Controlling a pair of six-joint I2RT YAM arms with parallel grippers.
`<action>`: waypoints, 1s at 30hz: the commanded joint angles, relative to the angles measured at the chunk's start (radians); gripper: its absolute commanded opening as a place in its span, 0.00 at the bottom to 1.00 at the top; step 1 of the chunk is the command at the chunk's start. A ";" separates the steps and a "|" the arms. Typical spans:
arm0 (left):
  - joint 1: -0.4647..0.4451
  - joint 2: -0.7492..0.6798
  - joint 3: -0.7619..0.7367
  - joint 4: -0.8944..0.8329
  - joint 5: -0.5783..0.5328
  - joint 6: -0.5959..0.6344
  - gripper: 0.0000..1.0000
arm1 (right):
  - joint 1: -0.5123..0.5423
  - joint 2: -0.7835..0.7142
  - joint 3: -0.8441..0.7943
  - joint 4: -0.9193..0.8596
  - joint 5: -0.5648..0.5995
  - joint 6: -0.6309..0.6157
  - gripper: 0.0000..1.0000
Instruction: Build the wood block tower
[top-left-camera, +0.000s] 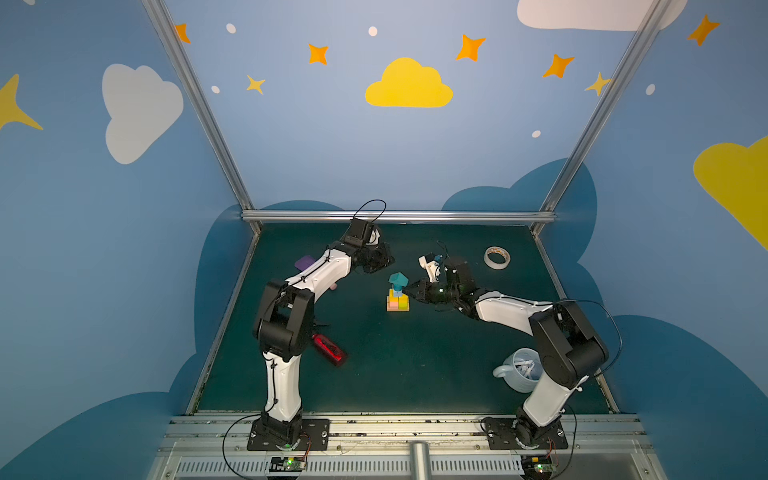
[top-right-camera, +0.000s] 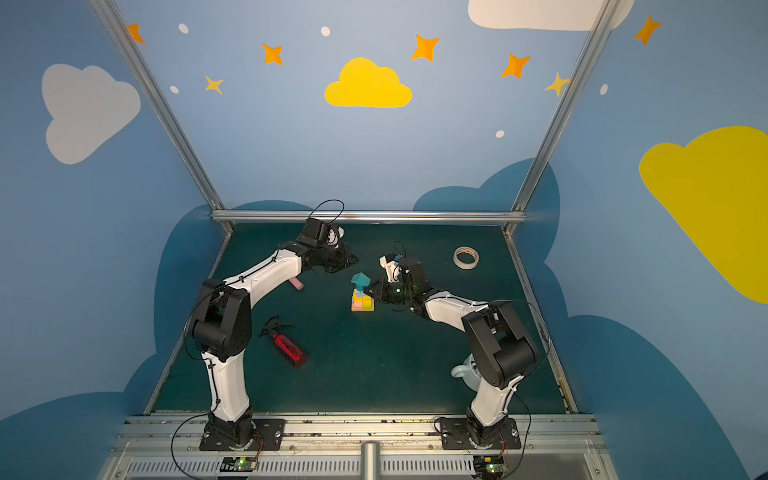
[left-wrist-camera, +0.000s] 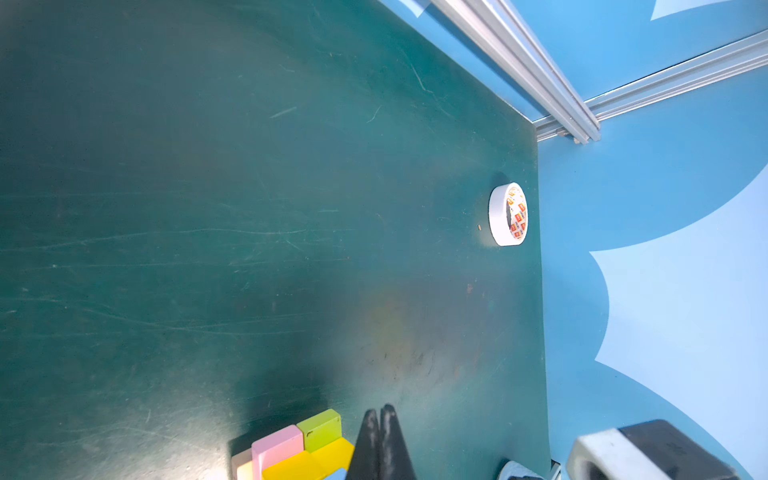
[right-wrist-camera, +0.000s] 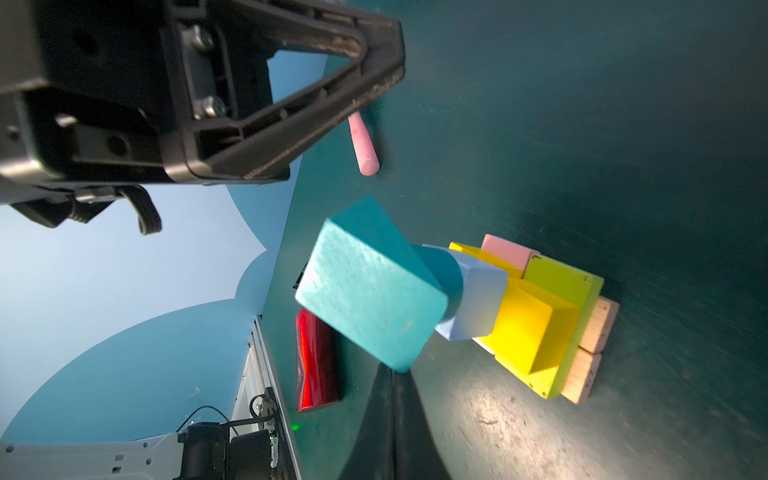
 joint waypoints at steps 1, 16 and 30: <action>-0.002 -0.022 -0.006 0.004 0.006 0.022 0.04 | -0.006 0.015 0.022 0.009 0.000 0.004 0.00; -0.006 -0.026 -0.012 0.002 0.006 0.024 0.04 | -0.013 0.023 0.025 0.014 -0.003 0.007 0.00; -0.012 -0.028 -0.021 0.001 0.008 0.025 0.04 | -0.020 0.027 0.027 0.020 -0.004 0.013 0.00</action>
